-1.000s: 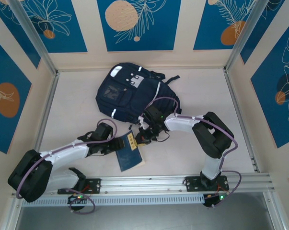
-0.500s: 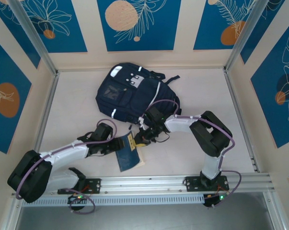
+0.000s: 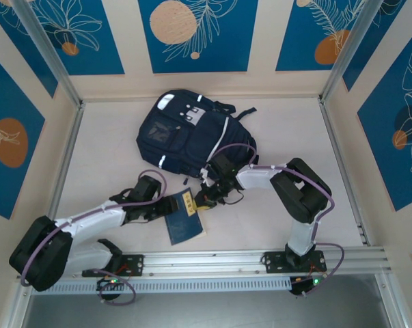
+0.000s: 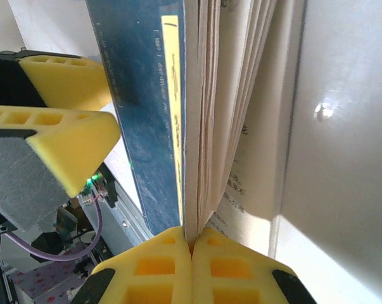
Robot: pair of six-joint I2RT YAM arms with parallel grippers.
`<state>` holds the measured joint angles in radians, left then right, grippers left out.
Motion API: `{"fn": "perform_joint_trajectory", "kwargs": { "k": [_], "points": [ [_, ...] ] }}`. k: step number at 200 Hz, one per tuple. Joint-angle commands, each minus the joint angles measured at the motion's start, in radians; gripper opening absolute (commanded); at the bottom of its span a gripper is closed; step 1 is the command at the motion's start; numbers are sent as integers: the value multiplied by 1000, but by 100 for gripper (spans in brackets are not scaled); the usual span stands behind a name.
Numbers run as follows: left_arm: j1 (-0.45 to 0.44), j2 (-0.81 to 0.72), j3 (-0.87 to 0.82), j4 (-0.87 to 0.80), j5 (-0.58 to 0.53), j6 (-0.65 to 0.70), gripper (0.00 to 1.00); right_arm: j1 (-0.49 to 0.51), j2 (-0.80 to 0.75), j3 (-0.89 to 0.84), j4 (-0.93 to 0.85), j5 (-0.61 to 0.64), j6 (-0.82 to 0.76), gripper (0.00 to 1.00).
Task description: Pack books, pencil case, and school supplies into a backpack
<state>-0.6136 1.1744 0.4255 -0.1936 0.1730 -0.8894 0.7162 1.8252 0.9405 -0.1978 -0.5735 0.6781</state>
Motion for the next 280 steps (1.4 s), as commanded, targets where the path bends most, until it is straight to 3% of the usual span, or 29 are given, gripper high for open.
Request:
{"fn": "perform_joint_trajectory", "kwargs": {
  "k": [1, 31, 63, 102, 196, 244, 280],
  "points": [
    [2, -12, -14, -23, -4, 19, 67, -22, -26, -37, 91, -67, 26, 0],
    [43, -83, -28, -50, 29, 19, 72, -82, -66, -106, 230, -172, 110, 0],
    [65, -104, -36, -24, 97, 0, 84, -133, -55, -173, 424, -291, 239, 0],
    [81, -55, -53, 52, 162, -43, 86, -169, -25, -241, 664, -363, 400, 0],
    [91, 90, -113, 433, 316, -274, 79, -177, 21, -289, 879, -366, 568, 0],
    [91, 131, -89, 507, 363, -313, 77, -171, 29, -289, 909, -360, 596, 0],
    [91, 101, -79, 510, 367, -316, 67, -172, 25, -288, 920, -360, 610, 0]
  ]
}}
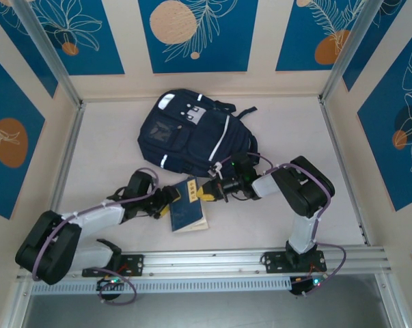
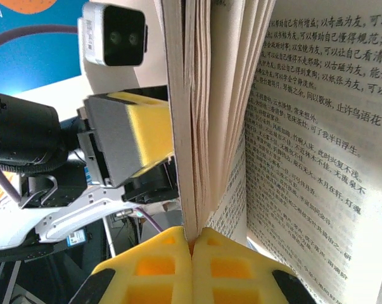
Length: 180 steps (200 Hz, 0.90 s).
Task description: Pack books, pencil case, and school supplies into a backpack
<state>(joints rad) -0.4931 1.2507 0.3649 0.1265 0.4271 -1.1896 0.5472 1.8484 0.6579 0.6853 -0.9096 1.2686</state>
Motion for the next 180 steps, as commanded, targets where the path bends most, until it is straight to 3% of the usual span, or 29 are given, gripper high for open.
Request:
{"fn": "perform_joint_trajectory", "kwargs": {
  "k": [1, 56, 110, 136, 180],
  "points": [
    [-30, 24, -18, 190, 114, -15, 67, -3, 1, -6, 37, -24, 21, 0],
    [-30, -115, -9, 117, 93, 7, 53, -11, -26, -5, 9, -16, 7, 0],
    [-30, -294, -23, 24, 30, 34, 46, -33, -70, -16, -80, 11, -61, 0],
    [-29, -306, -39, 54, 28, 16, 43, -28, -76, -12, -93, 11, -75, 0],
    [-30, -290, -44, 69, 39, 26, 27, 3, -104, 18, -174, 20, -141, 0]
  ]
}}
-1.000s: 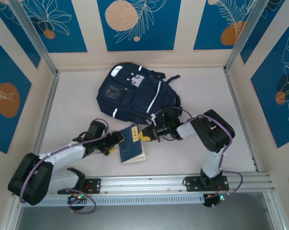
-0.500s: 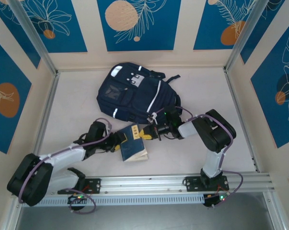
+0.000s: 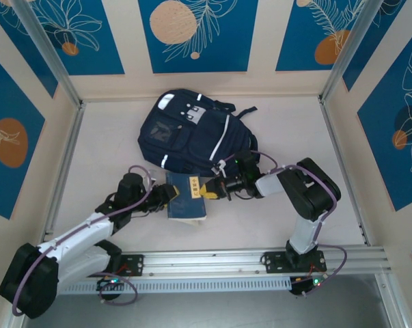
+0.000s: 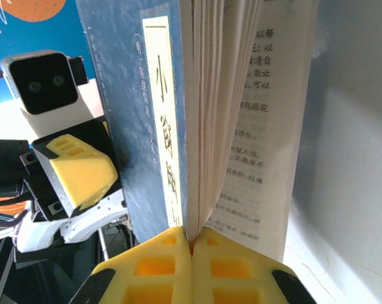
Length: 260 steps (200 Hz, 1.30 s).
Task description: Pack books, pencil case, and school supplies into a backpack
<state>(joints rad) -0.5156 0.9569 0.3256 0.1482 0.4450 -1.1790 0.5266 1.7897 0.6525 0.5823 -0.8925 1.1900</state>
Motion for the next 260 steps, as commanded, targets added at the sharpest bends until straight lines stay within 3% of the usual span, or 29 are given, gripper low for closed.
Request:
{"fn": "perform_joint_trajectory", "kwargs": {
  "k": [1, 31, 38, 84, 103, 119, 151, 184, 231, 260],
  "points": [
    [-7, 4, -5, 46, 21, 16, 27, 25, -46, 24, -74, 3, -64, 0],
    [-7, 8, -15, 51, 18, 29, 0, 27, -76, 40, -168, 39, -123, 0],
    [-7, 3, -19, 58, 17, 28, 0, 27, -84, 43, -198, 58, -141, 4],
    [-8, -165, -17, 25, -39, 6, 0, 30, -157, 25, -311, 186, -172, 79],
    [-8, -231, -8, 11, -58, -16, 0, 43, -175, 9, -273, 201, -131, 96],
    [-7, -261, -1, 13, -60, -35, 0, 64, -163, -4, -159, 169, -62, 100],
    [-6, -277, 3, 20, -56, -59, 0, 101, -131, -25, 149, 114, 100, 99],
    [-7, -286, -2, 5, -58, -58, 0, 121, -161, -29, 297, 128, 171, 88],
    [-7, -285, -5, -39, -65, -41, 2, 107, -326, -17, 7, 222, 9, 31],
    [-8, -259, 1, -39, -46, -19, 22, 94, -352, 13, -109, 202, -58, 1]
  ]
}}
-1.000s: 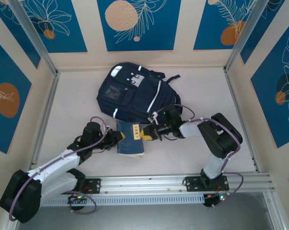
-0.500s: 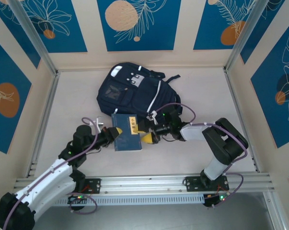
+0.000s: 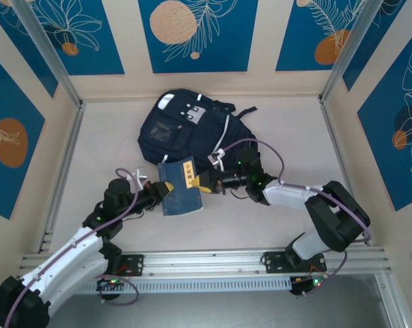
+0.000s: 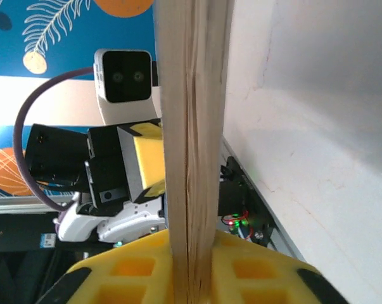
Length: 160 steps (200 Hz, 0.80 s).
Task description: Pack books, pencil case, and school supplies into a backpack
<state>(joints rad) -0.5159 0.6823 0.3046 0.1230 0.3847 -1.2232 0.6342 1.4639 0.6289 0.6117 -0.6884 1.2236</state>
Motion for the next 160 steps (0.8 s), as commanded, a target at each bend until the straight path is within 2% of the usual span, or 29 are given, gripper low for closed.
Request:
{"fn": "perform_joint_trajectory", "kwargs": {
  "k": [1, 14, 31, 50, 67, 80, 122, 135, 154, 160],
  "points": [
    [-7, 17, 22, -13, 16, 26, 22, -14, -27, 38, -144, -3, -95, 0],
    [-6, 37, 25, -2, 33, 39, 34, -23, -21, 53, -196, -25, -138, 0],
    [-7, 48, 29, 1, 47, 60, 40, -31, -14, 57, -227, -63, -171, 0],
    [-7, 45, 34, -11, 49, 80, 51, -33, -10, 56, -234, -98, -188, 0],
    [-7, 45, 34, -13, 51, 95, 54, -34, -10, 60, -254, -132, -211, 0],
    [-7, 46, 33, -3, 53, 104, 51, -36, -8, 67, -282, -159, -235, 0],
    [-7, 77, 19, 86, 102, 119, 33, -39, 7, 90, -290, -229, -248, 0],
    [-6, 93, 16, 119, 121, 110, 22, -41, 7, 93, -293, -226, -247, 0],
    [-7, 85, 13, 139, 122, 100, 0, -52, -3, 85, -294, -192, -241, 0],
    [-7, 72, 13, 133, 113, 97, 0, -58, -8, 80, -294, -175, -236, 1]
  ]
}}
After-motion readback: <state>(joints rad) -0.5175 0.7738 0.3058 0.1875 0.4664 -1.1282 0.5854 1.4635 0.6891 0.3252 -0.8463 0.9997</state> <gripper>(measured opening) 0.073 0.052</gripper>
